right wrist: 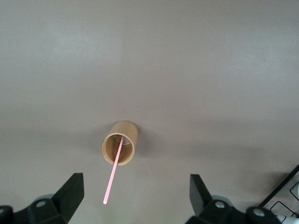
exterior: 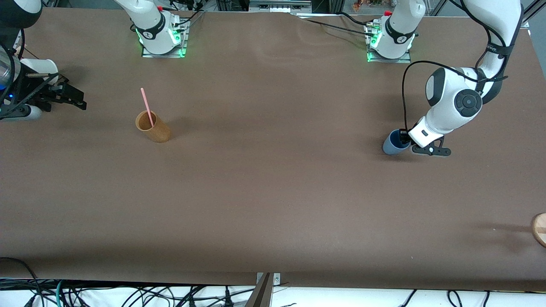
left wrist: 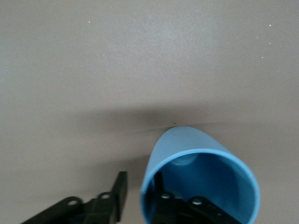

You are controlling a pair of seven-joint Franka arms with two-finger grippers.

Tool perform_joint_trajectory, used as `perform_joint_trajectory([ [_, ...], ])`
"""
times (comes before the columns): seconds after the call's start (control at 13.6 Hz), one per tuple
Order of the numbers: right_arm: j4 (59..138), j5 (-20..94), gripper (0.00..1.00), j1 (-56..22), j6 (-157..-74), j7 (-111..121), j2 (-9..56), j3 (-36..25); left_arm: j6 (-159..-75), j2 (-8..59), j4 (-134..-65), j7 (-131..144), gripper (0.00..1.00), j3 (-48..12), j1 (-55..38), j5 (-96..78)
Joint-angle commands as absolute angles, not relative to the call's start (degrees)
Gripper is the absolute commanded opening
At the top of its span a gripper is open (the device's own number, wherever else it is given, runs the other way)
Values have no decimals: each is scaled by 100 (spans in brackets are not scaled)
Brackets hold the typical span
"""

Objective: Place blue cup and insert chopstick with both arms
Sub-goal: 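Close the left gripper on the blue cup's rim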

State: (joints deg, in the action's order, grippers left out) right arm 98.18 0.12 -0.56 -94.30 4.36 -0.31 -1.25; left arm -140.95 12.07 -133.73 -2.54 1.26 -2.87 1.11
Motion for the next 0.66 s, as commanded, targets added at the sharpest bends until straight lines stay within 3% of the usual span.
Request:
perform_joint_trajectory([
  [0.0, 9712, 53, 100, -62, -9360, 431, 9, -123, -14054, 1037, -13448, -167, 0, 132, -316, 193],
  [0.22, 9712, 53, 100, -62, -9360, 431, 9, -123, -13520, 915, -13027, -150, 0, 80, -325, 141],
  [0.59, 9703, 53, 100, -70, -9360, 422, 9, -114, -12464, 1045, -11560, 683, 0, -52, -1149, -123],
])
